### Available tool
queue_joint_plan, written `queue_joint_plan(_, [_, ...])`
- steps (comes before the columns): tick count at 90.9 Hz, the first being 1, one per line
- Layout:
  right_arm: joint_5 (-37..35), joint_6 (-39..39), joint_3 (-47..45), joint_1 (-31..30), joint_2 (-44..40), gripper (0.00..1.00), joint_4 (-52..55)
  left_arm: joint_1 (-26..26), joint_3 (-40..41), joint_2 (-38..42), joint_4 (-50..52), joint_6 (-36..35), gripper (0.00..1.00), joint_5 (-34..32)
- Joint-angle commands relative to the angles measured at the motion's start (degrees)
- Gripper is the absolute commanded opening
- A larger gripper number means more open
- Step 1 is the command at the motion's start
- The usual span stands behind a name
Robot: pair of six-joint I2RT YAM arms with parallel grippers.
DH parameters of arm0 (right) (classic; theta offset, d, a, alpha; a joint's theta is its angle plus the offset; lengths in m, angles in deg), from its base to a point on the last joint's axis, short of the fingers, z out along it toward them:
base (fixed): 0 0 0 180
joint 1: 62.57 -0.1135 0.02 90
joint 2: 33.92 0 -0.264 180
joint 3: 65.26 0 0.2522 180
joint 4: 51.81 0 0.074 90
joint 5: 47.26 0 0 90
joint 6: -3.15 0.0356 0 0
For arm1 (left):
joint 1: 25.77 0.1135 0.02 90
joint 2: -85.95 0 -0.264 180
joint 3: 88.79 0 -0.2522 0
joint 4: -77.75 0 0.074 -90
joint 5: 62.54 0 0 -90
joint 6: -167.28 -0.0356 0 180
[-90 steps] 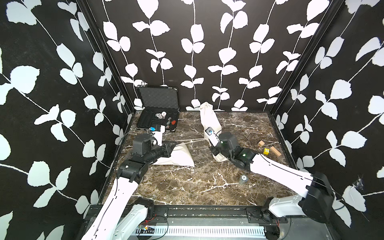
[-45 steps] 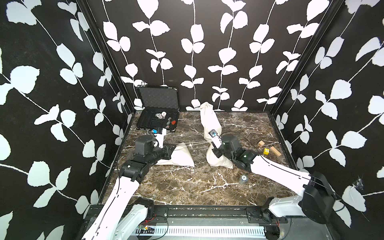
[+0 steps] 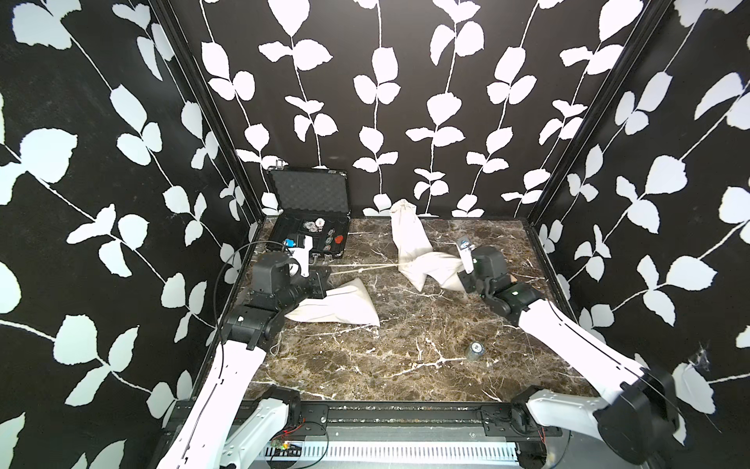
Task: Close the soil bag
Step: Frap the soil bag at the center of the board.
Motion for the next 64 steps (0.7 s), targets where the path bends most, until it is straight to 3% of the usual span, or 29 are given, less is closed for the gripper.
queue_joint_plan(1, [-22.88,-2.56,4.49,6.95,-4.10,0.00,6.86,-0.27,-2.37,0.52,1.40,-1.17,0.00,-13.83])
queue_joint_plan(16, [-21.16,0.73,1.88,7.61,-4.66,0.00,8.67,-8.32,2.76,-1.93,-3.36,1.19,0.00,-14.07])
queue_joint_plan(24, [-17.20,4.93,-3.22,7.79,-3.79,0.00,8.27,-9.15,6.51,-2.86,-6.27,2.95,0.00,-12.75])
queue_joint_plan(38, [-6.16,10.54,-12.39,7.41,-1.33,0.09,4.38,-9.23,8.70,-3.16,-8.12,3.76,0.00,-12.84])
queue_joint_plan(64, [9.69,5.21,-15.87,-2.89,-12.91,0.55,-4.16,-9.27,8.82,-3.54,-9.17,4.45,0.00,-10.59])
